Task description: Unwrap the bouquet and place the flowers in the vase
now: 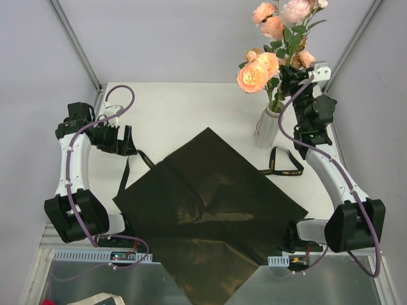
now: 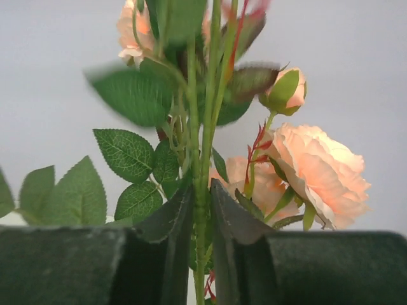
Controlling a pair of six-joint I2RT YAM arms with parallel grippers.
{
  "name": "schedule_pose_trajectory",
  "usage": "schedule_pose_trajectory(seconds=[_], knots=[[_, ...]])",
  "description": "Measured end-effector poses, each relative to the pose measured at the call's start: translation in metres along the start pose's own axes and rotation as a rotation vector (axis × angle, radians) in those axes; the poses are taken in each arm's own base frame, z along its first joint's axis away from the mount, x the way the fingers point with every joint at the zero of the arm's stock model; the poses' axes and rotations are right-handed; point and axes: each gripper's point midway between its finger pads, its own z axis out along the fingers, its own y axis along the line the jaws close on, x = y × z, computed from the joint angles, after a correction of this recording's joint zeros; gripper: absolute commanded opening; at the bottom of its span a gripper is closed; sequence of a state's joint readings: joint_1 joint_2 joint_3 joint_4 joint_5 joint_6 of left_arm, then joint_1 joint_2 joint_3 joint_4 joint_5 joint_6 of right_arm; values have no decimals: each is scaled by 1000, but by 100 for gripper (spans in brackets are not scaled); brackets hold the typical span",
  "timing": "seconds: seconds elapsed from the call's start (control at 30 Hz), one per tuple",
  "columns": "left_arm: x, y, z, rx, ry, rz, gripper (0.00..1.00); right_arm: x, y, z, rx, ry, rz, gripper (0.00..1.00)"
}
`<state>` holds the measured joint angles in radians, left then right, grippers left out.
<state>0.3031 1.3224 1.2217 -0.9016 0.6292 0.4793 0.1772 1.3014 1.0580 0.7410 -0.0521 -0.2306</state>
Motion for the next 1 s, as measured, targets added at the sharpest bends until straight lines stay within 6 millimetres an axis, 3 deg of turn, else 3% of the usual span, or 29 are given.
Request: schedule_pose_trajectory(seconds=[0.23, 0.37, 0.47, 0.73, 1.0], knots=[[0, -1, -1, -2, -4, 3, 99, -29, 5, -30, -15, -23, -10, 77], [-1, -2, -3, -4, -11, 8, 99, -49, 7, -47, -15, -24, -6, 89], [-3, -5, -5, 5, -25, 13, 99, -48, 6, -61, 1, 30, 14, 99], [-6, -11, -8, 14, -45, 11, 99, -17, -11, -94, 157, 330, 112, 97], [-7, -13, -9, 24, -51, 4, 99, 32, -13, -148, 222, 570, 154, 97]])
